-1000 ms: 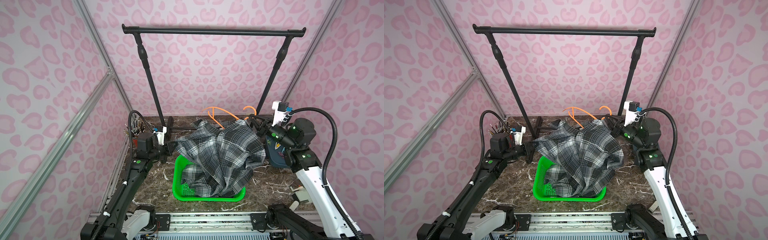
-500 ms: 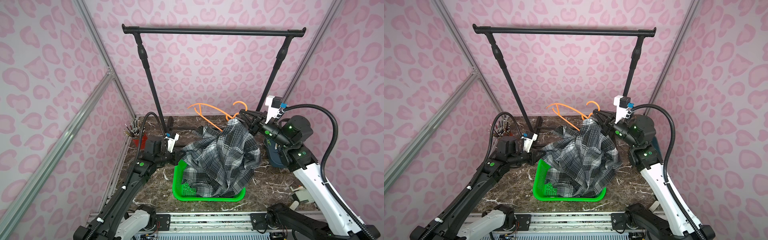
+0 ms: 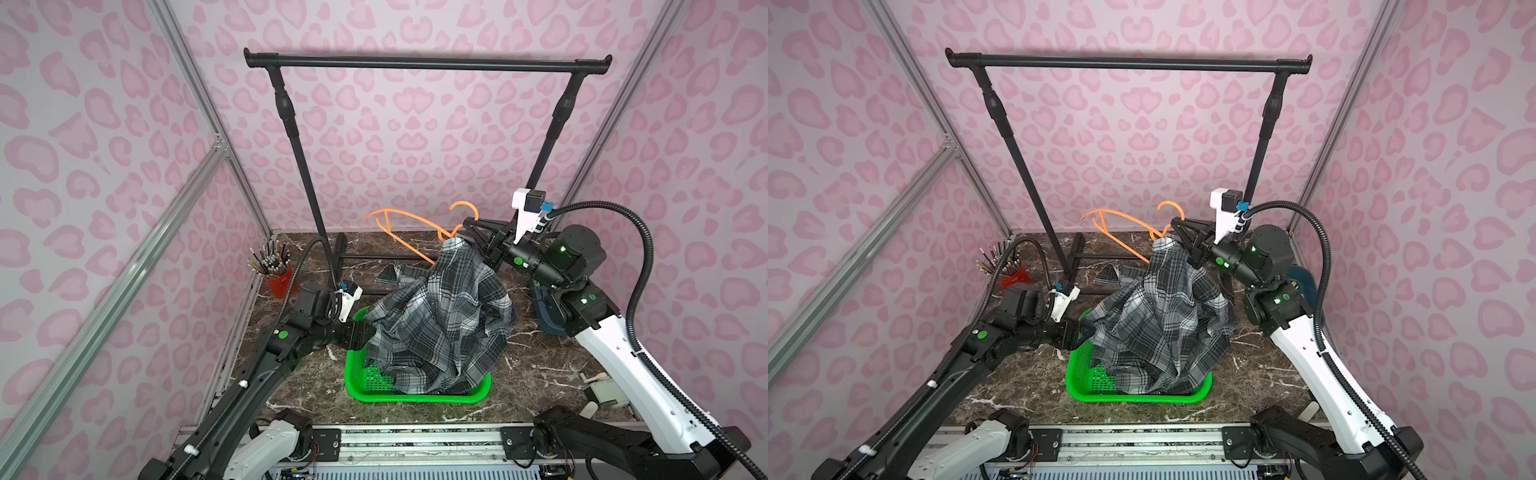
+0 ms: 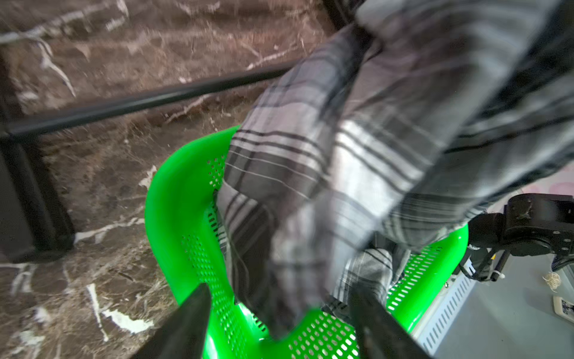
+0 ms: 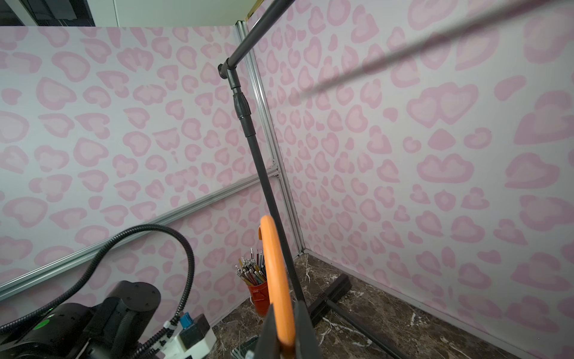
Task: Remove the clothespins securing long-sleeve shirts to the hanger
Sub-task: Remove the long-sleeve shirt from the hanger.
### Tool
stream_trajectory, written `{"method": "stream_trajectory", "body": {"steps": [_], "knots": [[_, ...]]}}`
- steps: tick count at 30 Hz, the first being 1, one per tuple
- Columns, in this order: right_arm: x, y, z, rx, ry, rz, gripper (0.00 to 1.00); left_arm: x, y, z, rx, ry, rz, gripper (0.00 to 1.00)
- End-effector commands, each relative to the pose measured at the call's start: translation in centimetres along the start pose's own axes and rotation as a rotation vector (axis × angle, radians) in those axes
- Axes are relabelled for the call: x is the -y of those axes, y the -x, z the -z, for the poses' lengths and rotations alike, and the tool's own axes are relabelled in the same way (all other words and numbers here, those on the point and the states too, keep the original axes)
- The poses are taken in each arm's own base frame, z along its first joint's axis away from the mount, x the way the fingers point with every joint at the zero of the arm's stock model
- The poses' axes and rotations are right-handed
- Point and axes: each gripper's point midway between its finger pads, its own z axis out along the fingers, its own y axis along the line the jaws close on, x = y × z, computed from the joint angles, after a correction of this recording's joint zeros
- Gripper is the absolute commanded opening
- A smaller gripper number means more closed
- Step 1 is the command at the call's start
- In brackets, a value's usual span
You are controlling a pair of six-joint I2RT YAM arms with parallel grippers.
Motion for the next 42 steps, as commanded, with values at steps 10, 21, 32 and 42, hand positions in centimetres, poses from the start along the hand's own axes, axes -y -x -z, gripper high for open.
{"method": "stream_trajectory", "body": {"steps": [10,21,32,42], "knots": [[0.6,-3.6,-0.3,-0.117,0.013,0.015,0.00,7.1,9.9,9.1,0.376,-0.201,-0.384,0.97],[-1.0,-6.5,-0.6,-0.308,0.255,0.054,0.00,9.4,16.4,10.3,0.339,-0.263,-0.706,0.99],[-3.7,-6.4,-0.5,-0.356,0.454,0.078,0.00,9.5,16.5,6.5,0.160,-0.341,-0.697,0.96],[-4.6,-5.5,-1.2,-0.329,0.469,0.107,0.00,9.7,15.5,3.0,0.061,-0.396,-0.665,0.85]]}}
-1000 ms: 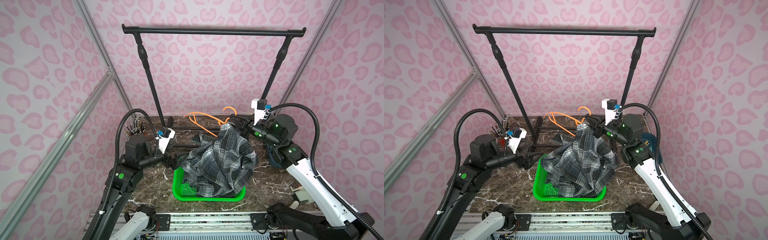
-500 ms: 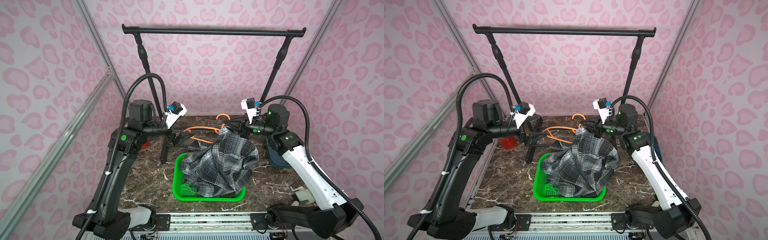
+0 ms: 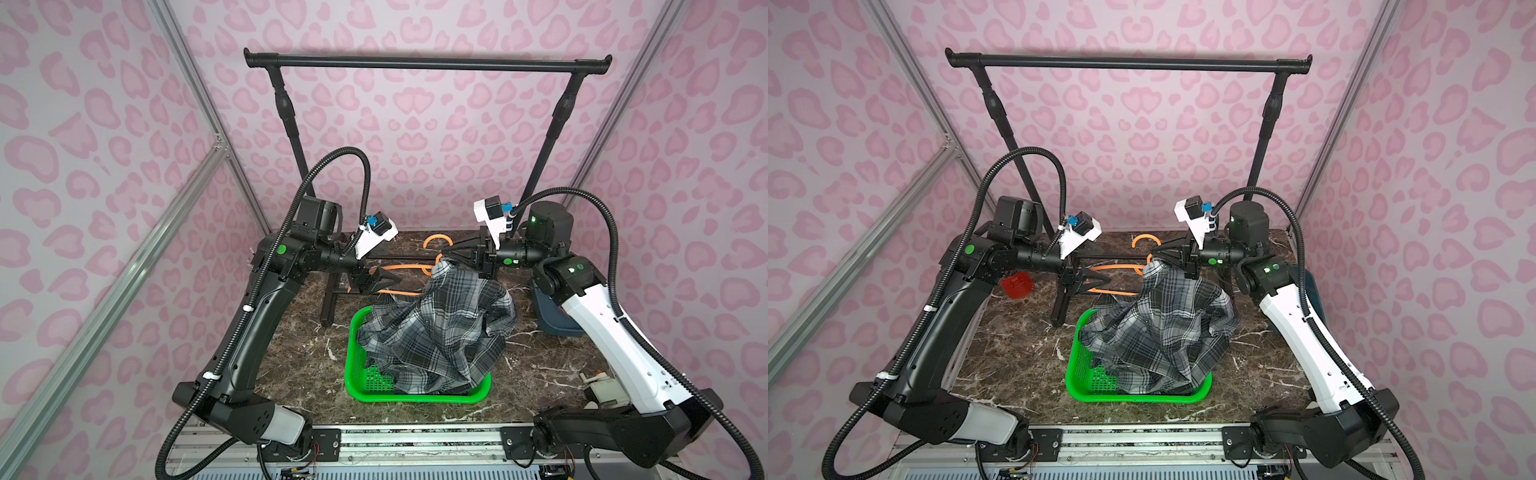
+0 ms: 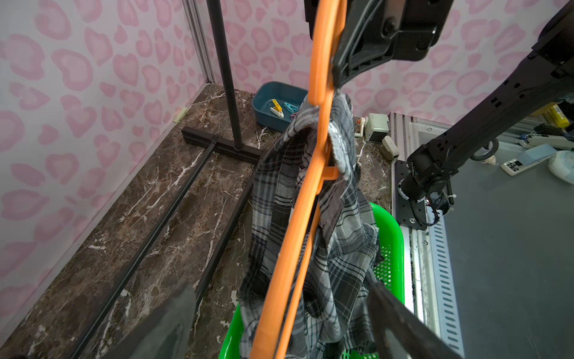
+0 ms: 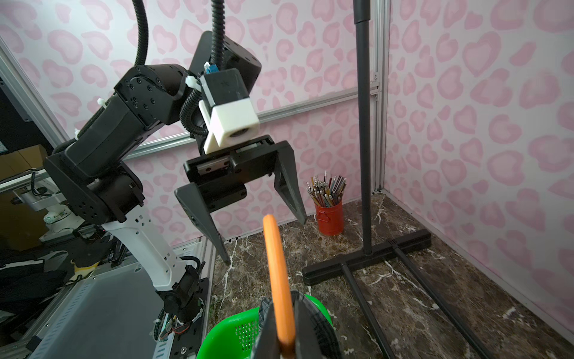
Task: Remove the clothespins securing long-sleeve shirts to the hanger
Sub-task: Remove the long-sleeve shirt from the hanger.
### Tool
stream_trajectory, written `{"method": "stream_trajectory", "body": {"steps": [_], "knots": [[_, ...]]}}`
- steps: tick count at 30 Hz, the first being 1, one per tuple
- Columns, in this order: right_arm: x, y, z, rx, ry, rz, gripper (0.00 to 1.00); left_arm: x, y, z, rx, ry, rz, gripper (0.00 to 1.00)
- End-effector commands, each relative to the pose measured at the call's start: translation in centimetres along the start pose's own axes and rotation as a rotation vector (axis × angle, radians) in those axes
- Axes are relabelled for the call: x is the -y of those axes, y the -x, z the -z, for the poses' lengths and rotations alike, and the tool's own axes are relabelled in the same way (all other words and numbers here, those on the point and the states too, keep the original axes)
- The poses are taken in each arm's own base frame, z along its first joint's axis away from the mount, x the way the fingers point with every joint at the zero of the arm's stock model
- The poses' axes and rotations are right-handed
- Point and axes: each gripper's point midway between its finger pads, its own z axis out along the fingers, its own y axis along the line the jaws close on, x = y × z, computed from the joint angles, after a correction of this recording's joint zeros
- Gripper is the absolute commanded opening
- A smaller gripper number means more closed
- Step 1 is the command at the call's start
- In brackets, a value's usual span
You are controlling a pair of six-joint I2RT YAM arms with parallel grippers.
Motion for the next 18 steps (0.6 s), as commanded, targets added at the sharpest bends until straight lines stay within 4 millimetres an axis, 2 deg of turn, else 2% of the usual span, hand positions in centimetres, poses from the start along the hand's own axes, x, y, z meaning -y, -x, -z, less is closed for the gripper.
{"method": "stream_trajectory", "body": {"steps": [1,4,7,9,12,13,18], "knots": [[-0.5,0.6,-0.2,0.015,0.024,0.034,0.00,0.2,-0.7,-1.1,-0.031,-0.031,0.012,0.83],[-0.5,0.6,-0.5,0.017,0.024,0.036,0.00,0.2,-1.1,-2.0,-0.050,-0.050,0.019,0.78],[-0.7,0.8,-0.6,0.021,0.017,0.046,0.00,0.0,-1.5,-2.5,-0.070,-0.040,0.018,0.65],[-0.7,1.0,-0.6,0.028,0.016,0.049,0.00,-0.2,-1.6,-2.5,-0.074,-0.035,0.017,0.49],[-0.6,0.8,-0.7,0.030,0.016,0.038,0.00,-0.3,-1.4,-2.4,-0.070,-0.024,0.012,0.06],[-0.4,0.8,-0.8,0.031,0.014,0.033,0.00,-0.5,-1.4,-2.4,-0.072,-0.012,0.010,0.03],[0.2,-0.3,-1.4,0.012,-0.004,-0.003,0.00,-0.7,-2.1,-1.9,-0.097,0.038,-0.009,0.03]]}}
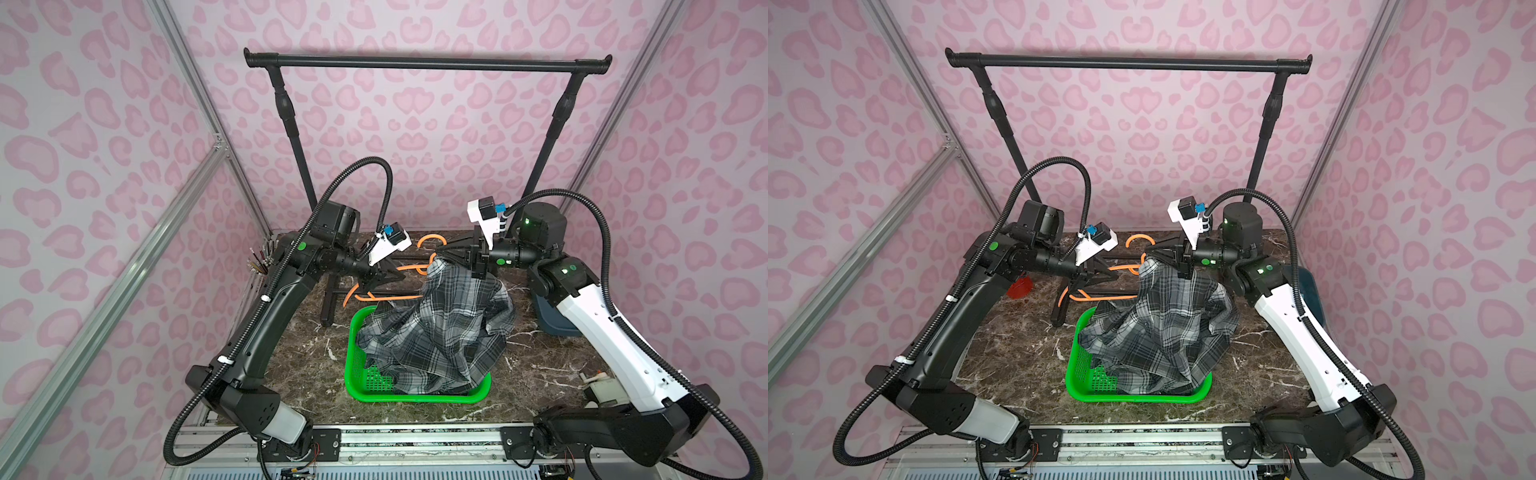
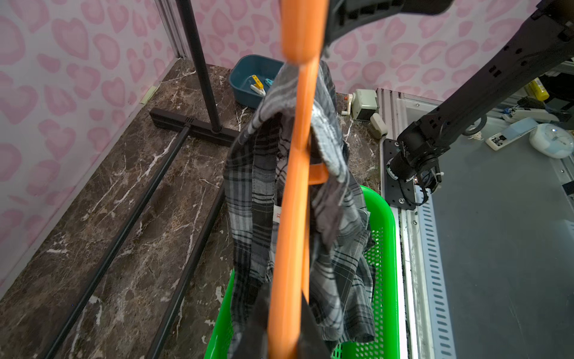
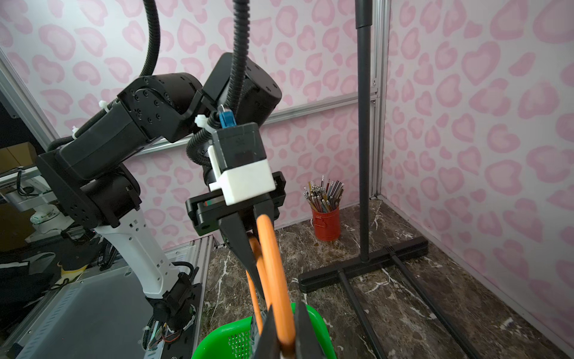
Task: Remove the clothespins securing long-sleeve shirts to the hanger
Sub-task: Remove the long-sleeve shirt from the hanger.
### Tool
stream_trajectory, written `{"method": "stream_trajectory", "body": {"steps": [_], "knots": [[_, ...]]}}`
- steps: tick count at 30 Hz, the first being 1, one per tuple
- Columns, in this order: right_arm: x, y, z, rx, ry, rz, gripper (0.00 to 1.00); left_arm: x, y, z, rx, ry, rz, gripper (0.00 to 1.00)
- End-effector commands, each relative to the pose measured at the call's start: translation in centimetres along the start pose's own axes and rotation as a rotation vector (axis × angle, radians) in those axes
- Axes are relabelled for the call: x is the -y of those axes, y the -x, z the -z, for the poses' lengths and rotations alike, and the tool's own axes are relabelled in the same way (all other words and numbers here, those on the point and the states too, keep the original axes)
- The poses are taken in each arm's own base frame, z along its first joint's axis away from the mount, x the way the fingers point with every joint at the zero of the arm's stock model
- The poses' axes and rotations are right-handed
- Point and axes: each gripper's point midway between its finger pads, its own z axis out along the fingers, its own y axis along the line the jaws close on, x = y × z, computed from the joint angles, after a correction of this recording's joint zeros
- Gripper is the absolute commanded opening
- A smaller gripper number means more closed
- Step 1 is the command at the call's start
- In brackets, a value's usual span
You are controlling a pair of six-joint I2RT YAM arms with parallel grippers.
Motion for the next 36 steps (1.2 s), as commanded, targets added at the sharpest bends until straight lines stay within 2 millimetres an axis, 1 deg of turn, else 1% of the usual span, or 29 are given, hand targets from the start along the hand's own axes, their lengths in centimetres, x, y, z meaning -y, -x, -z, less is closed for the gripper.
{"method": "stream_trajectory", "body": {"steps": [1,3,4,6,8,10,11,14,17,19,21,23,26,29,32,33,34,36], "knots": [[0.3,-0.6,-0.4,-0.005,0.001,-0.026,0.04,-1.2,-0.5,0.7,-0.030,0.095,-0.007,0.03],[1.0,-1.5,-0.5,-0.022,-0.040,-0.051,0.29,-1.4,-0.8,1.2,-0.047,0.131,-0.016,0.03],[1.5,-2.1,-0.4,-0.036,-0.069,-0.063,0.40,-1.3,-0.8,1.4,-0.046,0.140,-0.022,0.03],[2.3,-3.3,0.1,-0.061,-0.140,-0.085,0.55,-1.0,-0.8,1.6,-0.040,0.142,-0.029,0.03],[3.1,-4.4,1.1,-0.081,-0.234,-0.101,0.64,-1.0,-0.7,1.7,-0.035,0.141,-0.028,0.03],[4.1,-5.4,2.7,-0.104,-0.362,-0.117,0.89,-1.3,-0.9,1.6,-0.045,0.151,-0.024,0.03],[4.2,-5.6,3.5,-0.107,-0.411,-0.120,0.98,-1.4,-1.0,1.5,-0.050,0.154,-0.023,0.03],[4.3,-6.4,6.5,-0.095,-0.554,-0.151,0.98,-1.4,-1.0,1.4,-0.049,0.149,-0.019,0.03],[4.6,-7.7,10.2,-0.081,-0.745,-0.199,0.99,-1.4,-1.0,1.3,-0.047,0.146,-0.018,0.03],[4.5,-9.2,12.8,-0.092,-0.867,-0.224,0.99,-1.5,-1.1,1.3,-0.051,0.149,-0.016,0.03],[4.2,-10.9,14.7,-0.118,-0.948,-0.239,0.99,-1.6,-1.2,1.2,-0.053,0.151,-0.015,0.03],[4.0,-12.5,15.7,-0.156,-0.992,-0.262,0.99,-1.6,-1.1,1.2,-0.053,0.152,-0.015,0.03],[4.6,-14.8,17.1,-0.209,-1.087,-0.314,0.98,-1.7,-1.1,1.2,-0.052,0.154,-0.013,0.03],[5.2,-16.2,17.6,-0.238,-1.135,-0.339,0.92,-1.7,-1.0,1.3,-0.049,0.159,-0.016,0.03],[6.0,-17.6,17.4,-0.256,-1.141,-0.360,0.80,-1.6,-0.9,1.5,-0.046,0.161,-0.020,0.03],[6.2,-18.0,17.1,-0.258,-1.131,-0.368,0.70,-1.6,-0.9,1.5,-0.044,0.162,-0.021,0.03],[6.5,-18.3,16.9,-0.257,-1.130,-0.374,0.56,-1.5,-0.8,1.6,-0.043,0.165,-0.022,0.03],[6.7,-18.2,16.7,-0.237,-1.123,-0.382,0.38,-1.4,-0.8,1.7,-0.042,0.166,-0.024,0.03]]}}
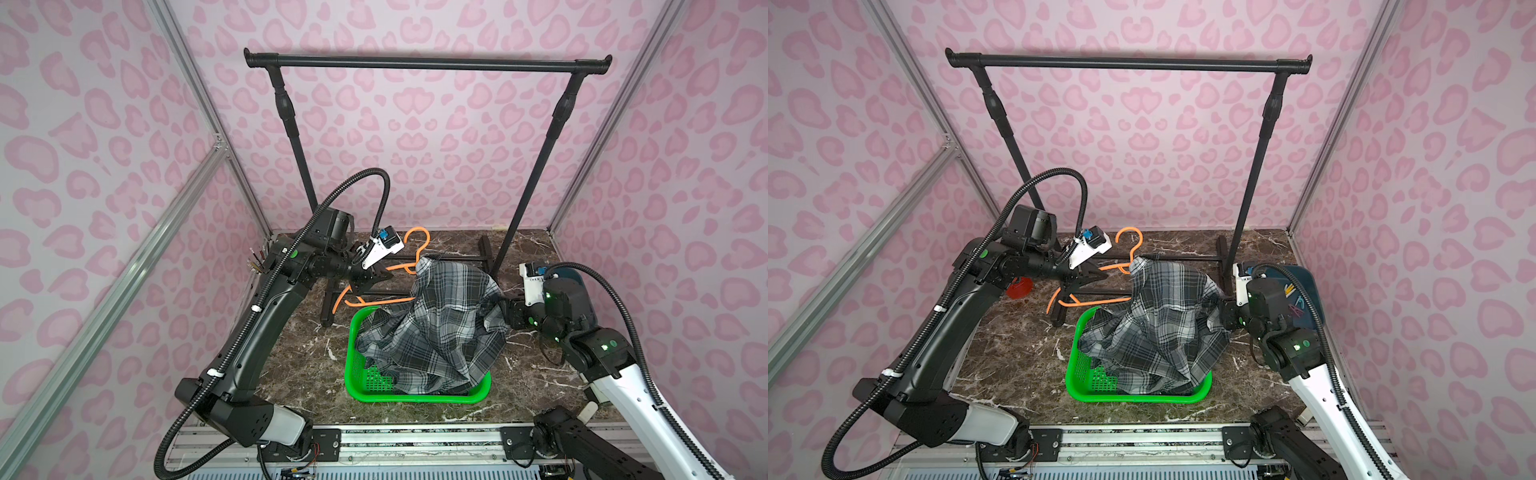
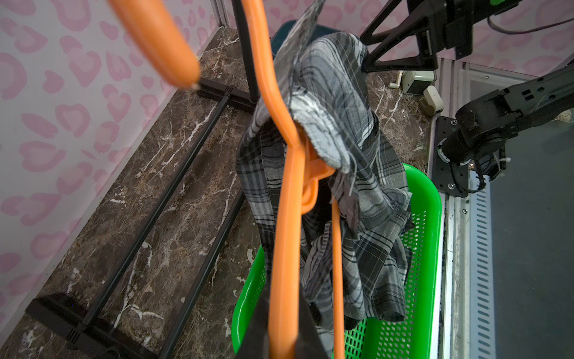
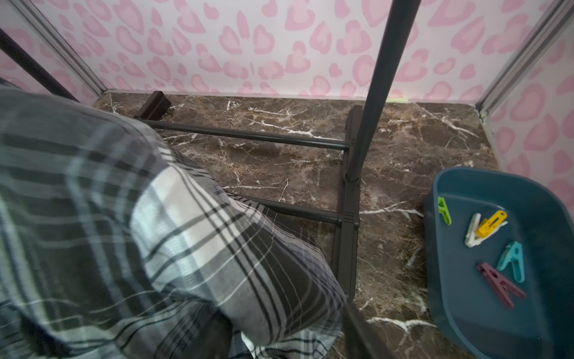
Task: Remove the clothespins securing long-sleeve shirts to the hanger
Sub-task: Remove the long-sleeve shirt from the hanger.
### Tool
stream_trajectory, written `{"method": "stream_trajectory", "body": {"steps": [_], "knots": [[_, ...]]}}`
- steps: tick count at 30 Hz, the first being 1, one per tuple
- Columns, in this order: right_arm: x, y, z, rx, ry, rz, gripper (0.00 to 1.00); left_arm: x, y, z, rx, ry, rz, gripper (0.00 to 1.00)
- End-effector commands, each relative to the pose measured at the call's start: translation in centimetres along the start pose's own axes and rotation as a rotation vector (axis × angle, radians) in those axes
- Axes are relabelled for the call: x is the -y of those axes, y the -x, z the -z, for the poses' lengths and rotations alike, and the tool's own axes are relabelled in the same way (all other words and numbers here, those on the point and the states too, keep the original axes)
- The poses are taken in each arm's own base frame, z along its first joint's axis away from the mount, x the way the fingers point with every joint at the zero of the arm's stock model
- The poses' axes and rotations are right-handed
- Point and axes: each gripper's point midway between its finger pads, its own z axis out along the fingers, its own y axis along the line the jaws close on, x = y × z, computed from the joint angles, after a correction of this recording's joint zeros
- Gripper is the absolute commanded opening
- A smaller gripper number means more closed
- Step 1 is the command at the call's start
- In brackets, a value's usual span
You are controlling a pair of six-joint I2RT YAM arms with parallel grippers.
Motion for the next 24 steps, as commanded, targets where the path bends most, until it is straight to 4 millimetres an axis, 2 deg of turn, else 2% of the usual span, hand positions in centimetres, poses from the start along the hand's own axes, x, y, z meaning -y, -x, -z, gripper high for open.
{"method": "stream_trajectory", "body": {"steps": [1,5,8,13,16,19,22,24], "knots": [[0.0,0.7,-0.5,0.039,0.008,-0.027,0.30,0.0,1.0,0.6,0.042,0.013,-0.017,0.03],[-0.6,1.3,-0.9,0.049,0.053,-0.045,0.01,0.2,1.3,0.9,0.055,0.015,-0.027,0.03],[0.1,1.4,-1.0,0.049,0.016,-0.063,0.00,-0.1,1.2,1.0,0.051,0.036,-0.025,0.03],[6.8,-0.1,-0.3,0.009,-0.235,-0.215,0.00,-2.1,1.5,1.7,0.073,0.163,-0.017,0.03],[9.3,-0.8,0.8,0.018,-0.281,-0.297,0.00,-3.4,2.4,3.2,0.126,0.248,-0.009,0.03],[9.1,-1.0,1.0,0.016,-0.252,-0.292,0.00,-3.6,3.4,4.9,0.199,0.289,-0.014,0.03],[6.3,0.4,0.9,0.075,-0.084,-0.245,0.00,-3.6,4.2,6.3,0.267,0.327,-0.017,0.03],[4.4,1.8,1.5,0.139,0.017,-0.218,0.00,-3.7,4.7,7.1,0.307,0.354,-0.016,0.03]]}}
